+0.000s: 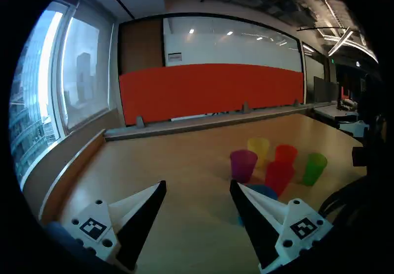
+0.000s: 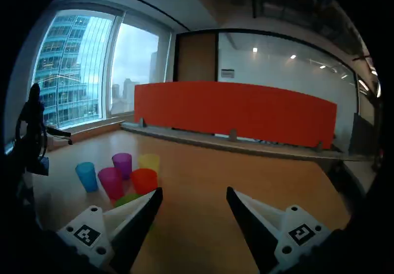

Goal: Pour water

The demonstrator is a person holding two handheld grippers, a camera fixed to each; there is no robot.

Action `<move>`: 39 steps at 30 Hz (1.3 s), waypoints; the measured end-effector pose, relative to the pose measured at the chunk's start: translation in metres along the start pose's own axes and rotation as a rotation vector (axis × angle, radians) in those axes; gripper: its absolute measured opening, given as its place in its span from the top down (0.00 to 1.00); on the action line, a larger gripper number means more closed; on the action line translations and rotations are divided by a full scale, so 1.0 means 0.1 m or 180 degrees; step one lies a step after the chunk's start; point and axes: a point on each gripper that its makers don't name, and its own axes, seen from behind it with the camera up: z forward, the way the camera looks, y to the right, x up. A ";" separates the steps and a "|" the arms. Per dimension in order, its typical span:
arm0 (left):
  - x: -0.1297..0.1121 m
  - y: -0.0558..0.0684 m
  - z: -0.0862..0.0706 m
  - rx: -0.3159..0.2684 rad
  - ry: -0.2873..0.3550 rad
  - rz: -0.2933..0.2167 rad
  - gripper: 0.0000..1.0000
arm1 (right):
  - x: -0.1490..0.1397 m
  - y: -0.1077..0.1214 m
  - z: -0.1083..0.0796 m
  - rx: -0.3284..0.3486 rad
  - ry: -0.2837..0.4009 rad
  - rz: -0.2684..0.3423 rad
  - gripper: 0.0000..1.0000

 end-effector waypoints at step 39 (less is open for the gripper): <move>0.92 -0.16 -0.18 0.0633 0.1132 -0.0161 0.04 | 0.74 0.75 -0.24 -0.1316 0.0906 0.0278 0.00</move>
